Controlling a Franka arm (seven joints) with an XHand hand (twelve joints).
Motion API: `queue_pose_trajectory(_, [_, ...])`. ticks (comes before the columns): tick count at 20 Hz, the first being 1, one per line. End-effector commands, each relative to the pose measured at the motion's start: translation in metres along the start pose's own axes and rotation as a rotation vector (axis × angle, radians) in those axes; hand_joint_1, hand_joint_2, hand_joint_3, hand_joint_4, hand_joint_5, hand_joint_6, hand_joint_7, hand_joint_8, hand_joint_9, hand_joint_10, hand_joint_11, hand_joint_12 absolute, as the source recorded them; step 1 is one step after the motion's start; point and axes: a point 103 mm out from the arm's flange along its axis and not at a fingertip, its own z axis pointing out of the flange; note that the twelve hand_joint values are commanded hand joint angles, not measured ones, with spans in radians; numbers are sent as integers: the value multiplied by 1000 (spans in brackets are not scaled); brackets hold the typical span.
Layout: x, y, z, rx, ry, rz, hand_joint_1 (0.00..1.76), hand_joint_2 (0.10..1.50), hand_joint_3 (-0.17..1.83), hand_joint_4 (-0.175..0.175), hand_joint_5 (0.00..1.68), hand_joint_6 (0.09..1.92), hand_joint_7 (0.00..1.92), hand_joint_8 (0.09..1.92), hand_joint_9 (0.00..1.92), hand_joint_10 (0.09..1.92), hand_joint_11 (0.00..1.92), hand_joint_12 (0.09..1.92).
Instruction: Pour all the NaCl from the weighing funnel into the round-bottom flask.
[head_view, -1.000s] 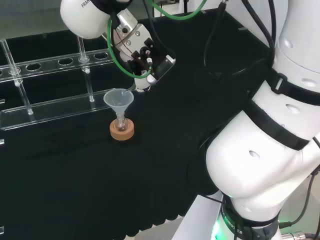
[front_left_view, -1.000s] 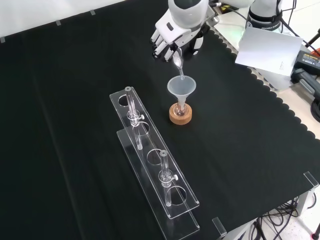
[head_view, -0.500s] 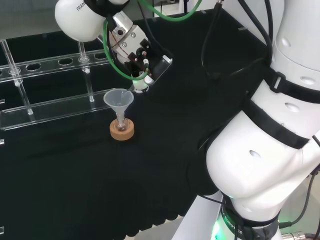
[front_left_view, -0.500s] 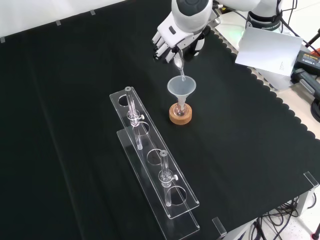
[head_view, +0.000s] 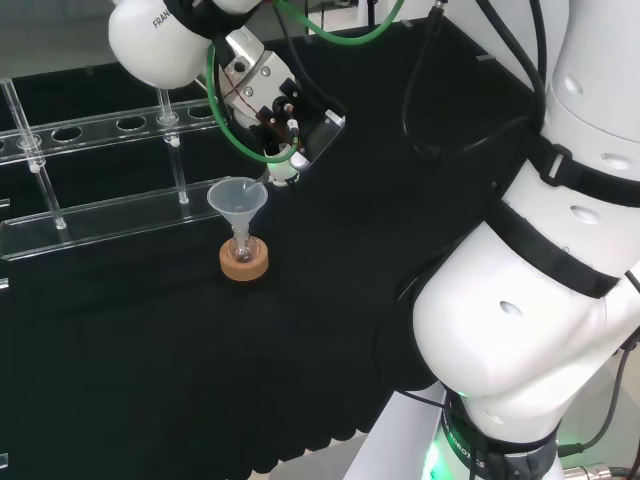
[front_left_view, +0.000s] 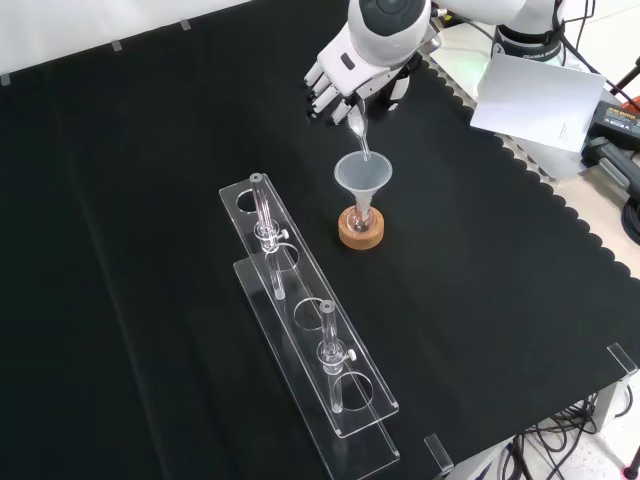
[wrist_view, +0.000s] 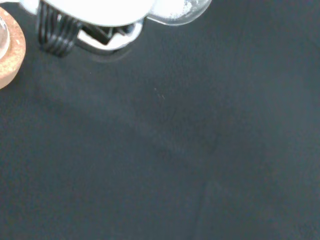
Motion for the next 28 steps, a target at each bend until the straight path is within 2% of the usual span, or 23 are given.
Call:
queue_pose_trajectory(1, [0,-1,-2,-2,-20,0,1129,642,673,175,1289,651,525,681,891,353,802,1040])
queue_pose_trajectory(18, [3,-2,-5,-4,-63,10,1129,641,676,175,1286,658,513,681,884,354,805,1039])
queue_pose_trajectory(28, [7,1,-8,26,-80,8,1128,640,679,175,1285,661,499,679,879,353,807,1038])
